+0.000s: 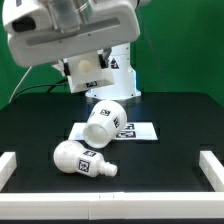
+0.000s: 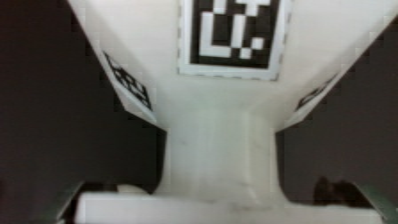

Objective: Assemble lamp

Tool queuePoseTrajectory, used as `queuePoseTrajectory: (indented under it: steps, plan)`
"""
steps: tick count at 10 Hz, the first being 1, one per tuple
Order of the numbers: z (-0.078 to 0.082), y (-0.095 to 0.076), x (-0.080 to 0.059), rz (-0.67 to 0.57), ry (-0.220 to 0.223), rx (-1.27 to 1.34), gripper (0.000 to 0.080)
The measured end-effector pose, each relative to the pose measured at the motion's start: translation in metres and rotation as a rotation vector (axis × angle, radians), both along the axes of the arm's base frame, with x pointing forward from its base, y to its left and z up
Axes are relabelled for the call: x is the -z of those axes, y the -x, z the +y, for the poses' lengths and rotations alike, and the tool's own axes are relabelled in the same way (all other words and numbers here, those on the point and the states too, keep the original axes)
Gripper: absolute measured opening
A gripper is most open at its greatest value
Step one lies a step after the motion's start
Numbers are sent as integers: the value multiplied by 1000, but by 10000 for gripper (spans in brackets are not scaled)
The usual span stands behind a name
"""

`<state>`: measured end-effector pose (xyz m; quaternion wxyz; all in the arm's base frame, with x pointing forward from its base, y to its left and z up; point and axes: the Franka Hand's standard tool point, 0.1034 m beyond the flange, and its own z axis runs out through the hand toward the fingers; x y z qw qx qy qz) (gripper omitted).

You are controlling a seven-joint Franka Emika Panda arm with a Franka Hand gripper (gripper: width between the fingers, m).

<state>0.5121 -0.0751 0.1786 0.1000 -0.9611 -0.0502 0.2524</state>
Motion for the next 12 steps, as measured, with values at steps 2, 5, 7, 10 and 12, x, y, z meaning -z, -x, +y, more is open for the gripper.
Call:
queuePoseTrajectory:
  steps: [2, 5, 7, 10, 12]
  plan:
    - [-3, -6, 1, -121, 16, 18, 532]
    - [27, -37, 9, -327, 75, 39, 532]
    - [70, -81, 14, -488, 114, 103, 532]
    - [118, -108, 24, -697, 113, 160, 532]
    - [116, -113, 24, -859, 119, 180, 532]
